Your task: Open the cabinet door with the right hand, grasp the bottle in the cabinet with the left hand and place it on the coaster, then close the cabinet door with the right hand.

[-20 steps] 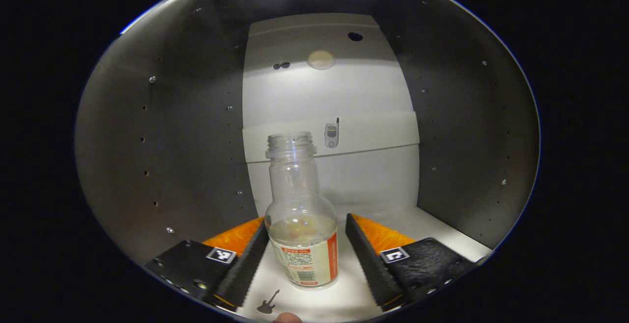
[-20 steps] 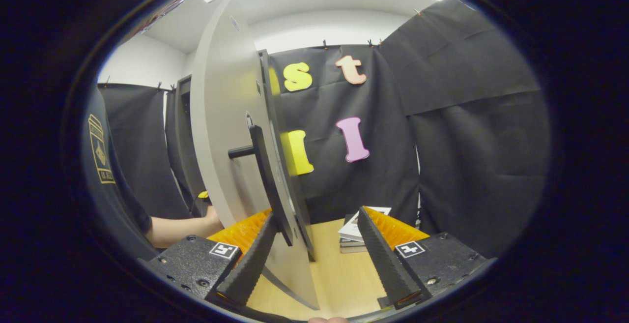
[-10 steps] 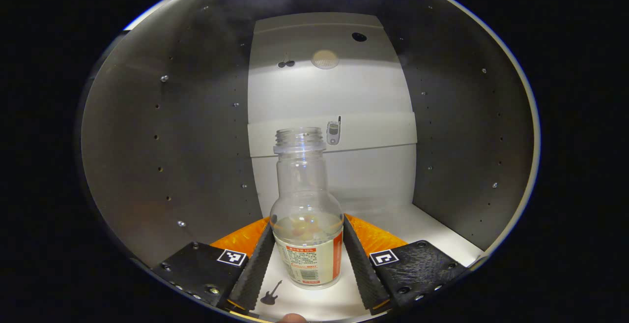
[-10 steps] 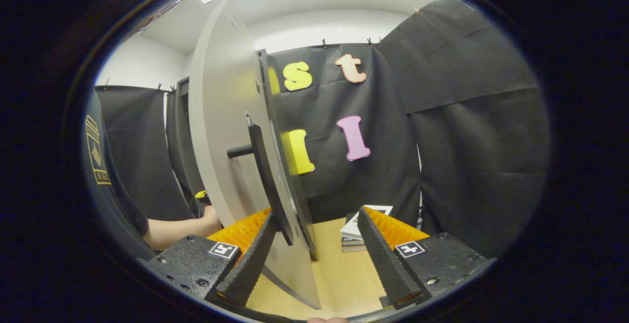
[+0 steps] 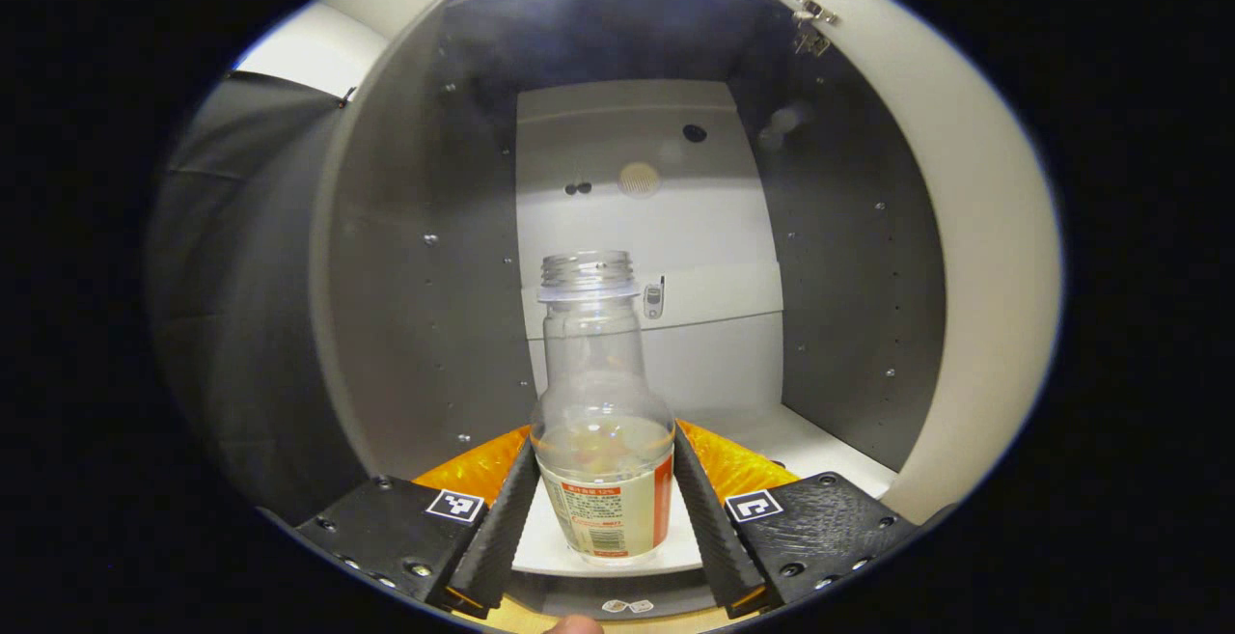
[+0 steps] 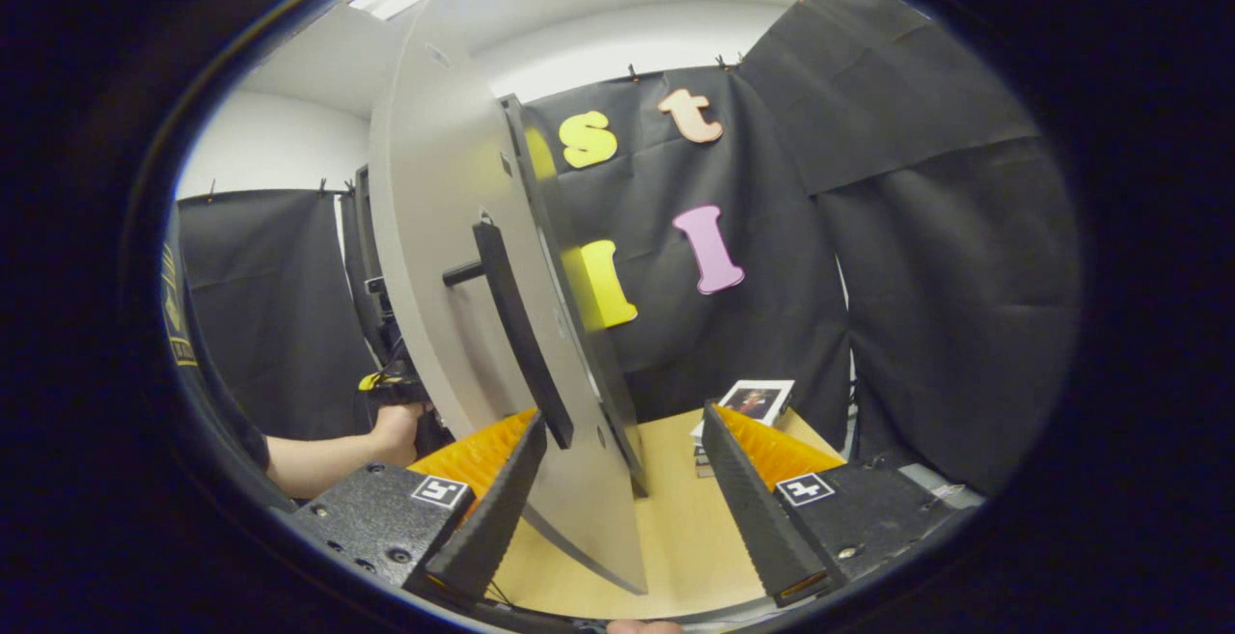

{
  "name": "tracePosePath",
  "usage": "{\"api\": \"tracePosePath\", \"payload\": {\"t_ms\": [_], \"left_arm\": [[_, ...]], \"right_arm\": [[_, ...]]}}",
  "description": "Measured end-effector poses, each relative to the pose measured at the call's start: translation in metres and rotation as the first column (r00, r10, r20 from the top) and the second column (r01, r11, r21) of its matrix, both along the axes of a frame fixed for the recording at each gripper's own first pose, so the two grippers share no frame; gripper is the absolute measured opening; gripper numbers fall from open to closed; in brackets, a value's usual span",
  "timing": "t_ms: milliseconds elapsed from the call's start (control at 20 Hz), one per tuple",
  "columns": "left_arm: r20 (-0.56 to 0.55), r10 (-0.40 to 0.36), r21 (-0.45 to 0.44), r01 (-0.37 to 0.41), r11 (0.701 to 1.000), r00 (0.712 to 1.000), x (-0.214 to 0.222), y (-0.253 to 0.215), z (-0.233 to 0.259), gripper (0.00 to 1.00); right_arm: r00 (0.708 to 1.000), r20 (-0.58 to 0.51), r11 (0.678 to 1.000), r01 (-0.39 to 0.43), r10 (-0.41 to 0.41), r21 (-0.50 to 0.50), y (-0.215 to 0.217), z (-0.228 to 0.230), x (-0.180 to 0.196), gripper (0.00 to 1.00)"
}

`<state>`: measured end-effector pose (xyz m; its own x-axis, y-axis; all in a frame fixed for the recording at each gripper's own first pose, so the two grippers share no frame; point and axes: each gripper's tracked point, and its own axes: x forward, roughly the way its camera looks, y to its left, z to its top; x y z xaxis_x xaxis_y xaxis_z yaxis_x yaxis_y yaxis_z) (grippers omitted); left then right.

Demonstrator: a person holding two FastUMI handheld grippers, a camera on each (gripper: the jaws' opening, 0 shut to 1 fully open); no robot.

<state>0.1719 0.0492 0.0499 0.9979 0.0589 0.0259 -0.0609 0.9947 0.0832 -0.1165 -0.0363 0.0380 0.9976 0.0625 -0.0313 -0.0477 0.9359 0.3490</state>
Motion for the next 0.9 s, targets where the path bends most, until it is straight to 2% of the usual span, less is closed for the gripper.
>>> {"api": "tracePosePath", "payload": {"t_ms": [150, 250, 300, 400, 550, 650, 750, 800, 900], "left_arm": [[-0.006, -0.030, -0.007, 0.030, 1.000, 1.000, -0.035, 0.002, -0.010, 0.76], [-0.018, -0.017, -0.008, 0.016, 1.000, 1.000, -0.059, 0.011, -0.019, 0.76], [-0.017, -0.004, -0.013, 0.004, 1.000, 1.000, -0.070, 0.017, -0.023, 0.76], [-0.002, -0.009, -0.041, 0.008, 0.999, 1.000, -0.088, 0.023, -0.032, 0.76], [0.017, 0.002, -0.011, -0.002, 1.000, 1.000, -0.118, 0.036, -0.053, 0.76], [-0.001, -0.012, 0.008, 0.012, 1.000, 1.000, -0.137, 0.038, -0.077, 0.76], [-0.016, -0.011, 0.025, 0.011, 1.000, 1.000, -0.156, 0.041, -0.106, 0.76], [-0.032, -0.009, 0.037, 0.010, 0.999, 0.999, -0.164, 0.043, -0.124, 0.76], [-0.055, -0.005, 0.056, 0.008, 0.998, 0.998, -0.180, 0.049, -0.157, 0.76]], "right_arm": [[0.999, -0.037, 1.000, 0.007, -0.007, 0.011, -0.009, -0.014, 0.000, 1.00], [0.998, -0.070, 0.999, 0.006, -0.003, 0.036, -0.010, -0.022, 0.002, 0.98], [0.997, -0.080, 0.999, 0.011, -0.007, 0.045, -0.013, -0.024, 0.003, 1.00], [0.993, -0.107, 0.998, 0.055, -0.052, 0.028, -0.022, -0.033, 0.003, 1.00], [0.982, -0.149, 0.993, 0.119, -0.116, 0.011, -0.036, -0.051, 0.000, 1.00], [0.972, -0.198, 0.991, 0.135, -0.129, 0.018, -0.037, -0.067, 0.000, 0.98], [0.957, -0.249, 0.988, 0.156, -0.148, 0.014, -0.039, -0.087, 0.001, 1.00], [0.943, -0.293, 0.986, 0.166, -0.159, -0.001, -0.040, -0.101, 0.001, 0.98], [0.911, -0.375, 0.985, 0.172, -0.171, -0.030, -0.040, -0.131, -0.002, 1.00]]}}
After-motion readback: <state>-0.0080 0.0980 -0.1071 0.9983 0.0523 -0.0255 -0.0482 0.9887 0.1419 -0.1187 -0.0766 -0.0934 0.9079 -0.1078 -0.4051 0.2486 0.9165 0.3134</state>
